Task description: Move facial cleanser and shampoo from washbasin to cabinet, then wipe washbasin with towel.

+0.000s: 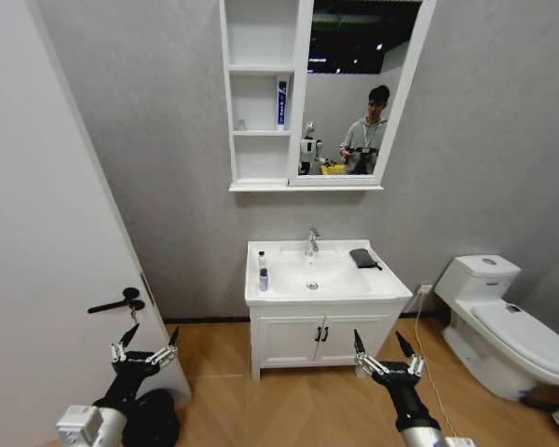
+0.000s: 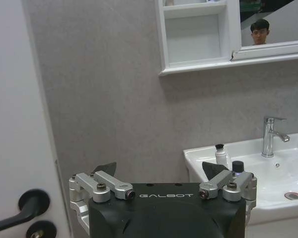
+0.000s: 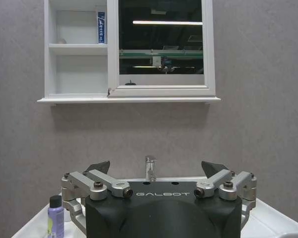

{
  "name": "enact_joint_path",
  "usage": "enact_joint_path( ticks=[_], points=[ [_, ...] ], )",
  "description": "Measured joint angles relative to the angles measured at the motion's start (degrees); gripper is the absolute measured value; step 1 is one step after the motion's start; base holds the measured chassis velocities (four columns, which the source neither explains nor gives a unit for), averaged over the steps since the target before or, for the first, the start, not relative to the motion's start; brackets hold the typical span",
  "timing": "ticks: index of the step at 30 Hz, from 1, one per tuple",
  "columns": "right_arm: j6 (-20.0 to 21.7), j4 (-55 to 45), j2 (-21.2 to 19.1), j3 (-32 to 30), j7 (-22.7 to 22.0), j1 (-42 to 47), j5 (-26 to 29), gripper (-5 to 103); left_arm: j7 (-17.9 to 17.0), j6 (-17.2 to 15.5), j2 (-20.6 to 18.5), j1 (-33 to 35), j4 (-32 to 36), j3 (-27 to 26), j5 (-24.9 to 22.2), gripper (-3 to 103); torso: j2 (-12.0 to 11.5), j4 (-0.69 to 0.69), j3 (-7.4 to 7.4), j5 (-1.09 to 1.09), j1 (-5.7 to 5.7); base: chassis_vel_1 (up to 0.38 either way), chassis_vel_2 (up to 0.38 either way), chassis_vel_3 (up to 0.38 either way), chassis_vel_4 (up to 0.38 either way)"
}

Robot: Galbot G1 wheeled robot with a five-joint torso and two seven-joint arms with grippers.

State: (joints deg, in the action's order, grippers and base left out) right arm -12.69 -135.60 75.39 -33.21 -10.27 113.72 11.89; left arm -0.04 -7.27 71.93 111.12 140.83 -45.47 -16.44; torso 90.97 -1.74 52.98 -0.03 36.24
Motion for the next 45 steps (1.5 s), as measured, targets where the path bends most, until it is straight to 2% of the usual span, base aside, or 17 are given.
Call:
enact_joint_path(
  ticks=[2,4,5,6,7,8,12,15,19,23,27,33,45],
  points=[
    [-0.2,0.0,0.0,0.0,-0.1,0.0,-0.3,100,0.3,0.1,0.0,0.0,0.0,0.1,0.1,98,0.0,0.03,0.01,0.07,0.02,-0.335,0.359,0.347,-0.360],
    [-0.6,0.0,0.2,0.0,-0.7,0.1,-1.2,100,1.0,0.4,-0.3,0.3,0.0,0.3,0.2,98,0.0,-0.01,0.00,-0.08,0.01,-0.381,0.352,0.374,-0.369],
    [-0.6,0.0,0.2,0.0,-0.7,0.1,-1.2,100,1.0,0.4,-0.3,0.3,0.0,0.3,0.2,98,0.0,-0.01,0.00,-0.08,0.01,-0.381,0.345,0.401,-0.369],
    [-0.6,-0.1,0.2,0.0,-1.1,0.2,-2.0,100,1.5,0.6,-0.5,0.6,0.0,0.5,0.1,98,0.0,-0.01,0.00,0.01,0.00,-0.429,0.345,0.342,-0.364],
    [-0.6,-0.1,0.2,0.0,-1.4,0.3,-2.4,100,2.0,0.8,-0.8,0.9,0.1,0.7,0.0,98,0.0,0.05,0.02,0.09,0.07,-0.281,0.348,0.342,-0.290],
    [-0.6,-0.2,0.1,0.1,-1.6,0.3,-2.6,100,2.6,0.9,-1.1,1.0,0.1,0.8,0.0,98,-0.1,0.00,0.04,-0.03,0.11,-0.264,0.250,0.259,-0.122],
    [-0.5,-0.1,0.0,0.2,-1.7,0.2,-2.7,100,3.5,1.1,-1.7,0.9,-0.4,1.3,-0.1,98,0.0,-0.01,0.02,0.01,0.06,-0.226,0.185,0.132,-0.144],
    [-0.3,0.4,-0.4,0.4,-1.8,0.2,-2.6,100,4.8,1.4,-2.6,0.6,-2.3,2.9,-0.2,98,0.0,0.02,0.02,-0.03,0.05,-0.022,0.080,0.024,0.028],
    [-0.2,1.0,-0.7,0.5,-2.0,0.2,-2.5,100,6.0,1.8,-4.2,-0.4,-4.7,4.8,-0.5,98,0.0,0.02,-0.02,0.02,-0.08,0.051,-0.055,-0.031,0.041],
    [-0.1,2.1,-1.7,0.2,-2.3,0.4,-2.2,100,7.1,2.5,-7.0,-3.2,-9.5,8.1,-0.5,98,0.0,0.01,-0.02,0.01,-0.10,0.047,-0.100,-0.073,0.068],
    [-0.4,2.7,-1.8,-0.7,-2.8,1.4,-1.4,100,7.0,2.5,-9.3,-8.6,-15.0,12.9,-0.5,98,0.0,0.00,0.00,0.00,0.00,0.011,-0.030,-0.006,0.012],
    [-1.6,3.1,-1.6,-1.6,-2.9,1.9,-1.1,100,5.8,1.7,-9.1,-12.8,-17.4,16.7,-0.4,98,0.0,-0.01,0.01,-0.01,0.02,0.000,0.000,0.000,0.000],
    [-2.1,2.8,-0.6,-1.2,-2.9,2.2,-1.6,100,3.9,1.5,-8.3,-12.8,-16.4,14.9,-1.0,98,0.0,0.00,0.01,0.00,0.00,0.000,0.000,0.000,0.000]
  ],
)
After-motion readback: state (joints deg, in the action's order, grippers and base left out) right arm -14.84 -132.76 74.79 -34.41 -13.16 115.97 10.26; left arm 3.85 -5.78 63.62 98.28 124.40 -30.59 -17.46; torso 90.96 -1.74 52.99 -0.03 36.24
